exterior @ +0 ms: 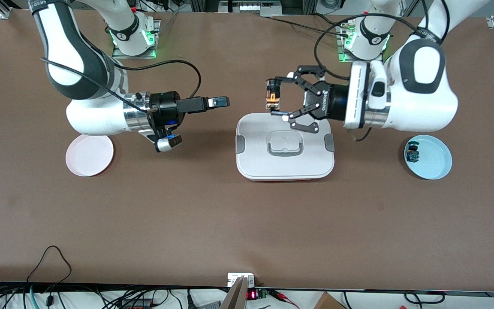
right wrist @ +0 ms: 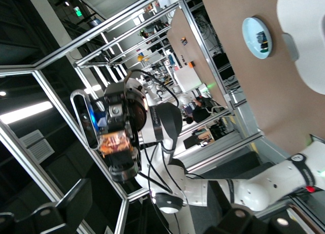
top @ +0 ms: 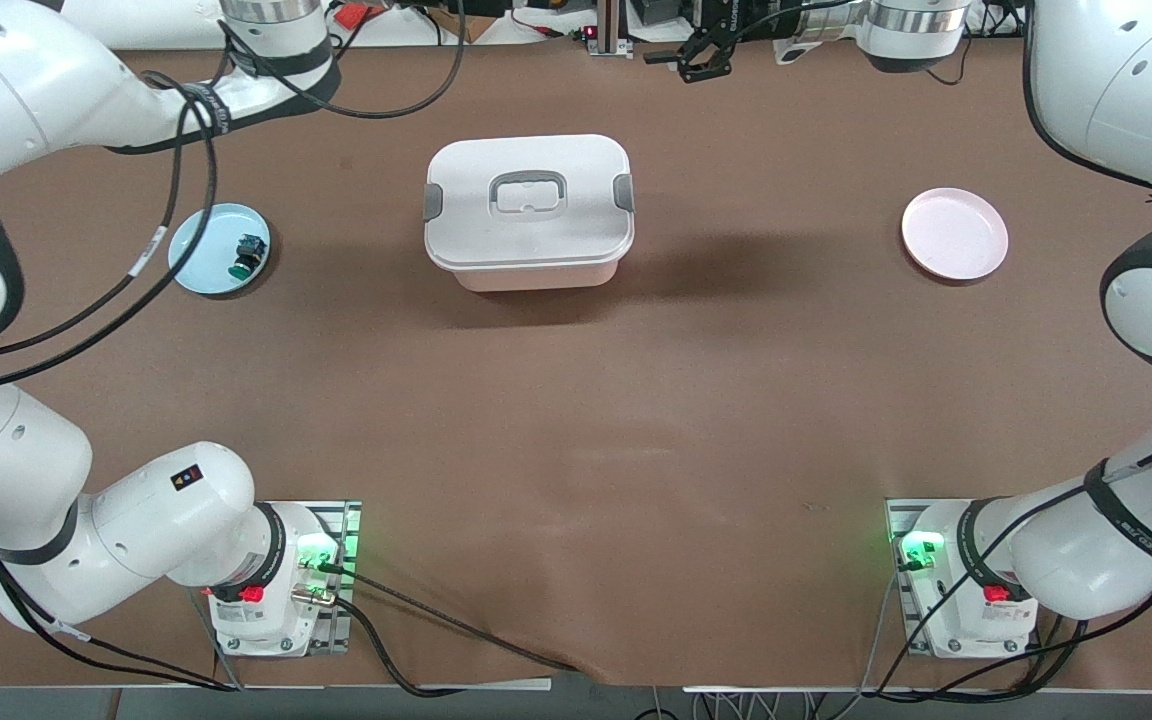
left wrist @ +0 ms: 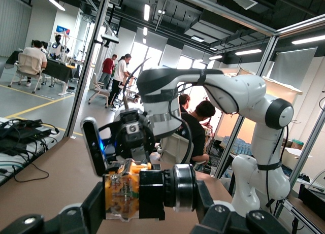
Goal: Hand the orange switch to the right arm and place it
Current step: 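Close the right gripper on the switch held by the left gripper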
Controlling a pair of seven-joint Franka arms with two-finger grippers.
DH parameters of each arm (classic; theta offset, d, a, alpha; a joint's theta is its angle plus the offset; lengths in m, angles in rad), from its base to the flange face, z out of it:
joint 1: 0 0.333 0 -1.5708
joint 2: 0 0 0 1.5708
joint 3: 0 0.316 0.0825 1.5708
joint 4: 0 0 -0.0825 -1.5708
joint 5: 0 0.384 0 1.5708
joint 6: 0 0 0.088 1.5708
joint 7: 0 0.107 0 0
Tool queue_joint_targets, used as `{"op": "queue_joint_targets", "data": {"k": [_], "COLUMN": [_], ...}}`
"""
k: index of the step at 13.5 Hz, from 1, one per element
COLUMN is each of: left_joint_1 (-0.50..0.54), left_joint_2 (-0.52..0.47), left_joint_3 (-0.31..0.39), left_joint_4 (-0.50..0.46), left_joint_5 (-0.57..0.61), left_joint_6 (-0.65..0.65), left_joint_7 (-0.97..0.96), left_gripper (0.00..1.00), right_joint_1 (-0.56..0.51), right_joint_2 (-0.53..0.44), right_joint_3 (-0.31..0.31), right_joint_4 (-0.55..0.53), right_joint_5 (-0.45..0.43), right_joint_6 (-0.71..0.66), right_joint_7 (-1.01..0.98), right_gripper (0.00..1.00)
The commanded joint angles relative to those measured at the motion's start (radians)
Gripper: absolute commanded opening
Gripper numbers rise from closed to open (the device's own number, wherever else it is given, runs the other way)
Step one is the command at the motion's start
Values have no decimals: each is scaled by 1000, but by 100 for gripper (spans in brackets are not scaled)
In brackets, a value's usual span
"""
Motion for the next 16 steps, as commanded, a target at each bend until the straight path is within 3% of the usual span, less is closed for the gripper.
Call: {"op": "queue_joint_targets", "data": {"k": [1, 8, 16], "left_joint_1": [105, 104, 107], "left_joint_2": [-33, -30, -28], "left_joint_3": [-76, -76, -76], "left_joint_4": [-78, -133, -133], "left_joint_5": [-49, -105, -105], "left_joint_6": [-8, -7, -4], "left_joint_7": [108, 252, 281], "left_gripper": [0, 0, 1], "right_joint_1": [51, 88, 157], "right_joint_2": [22, 17, -1], "right_joint_3": [-8, -6, -6], "right_joint_4": [38, 59, 52], "right_joint_5": [68, 83, 74], "right_joint_6": [91, 118, 136], "right_joint_7": [0, -4, -228], "right_gripper": [100, 100, 100]}}
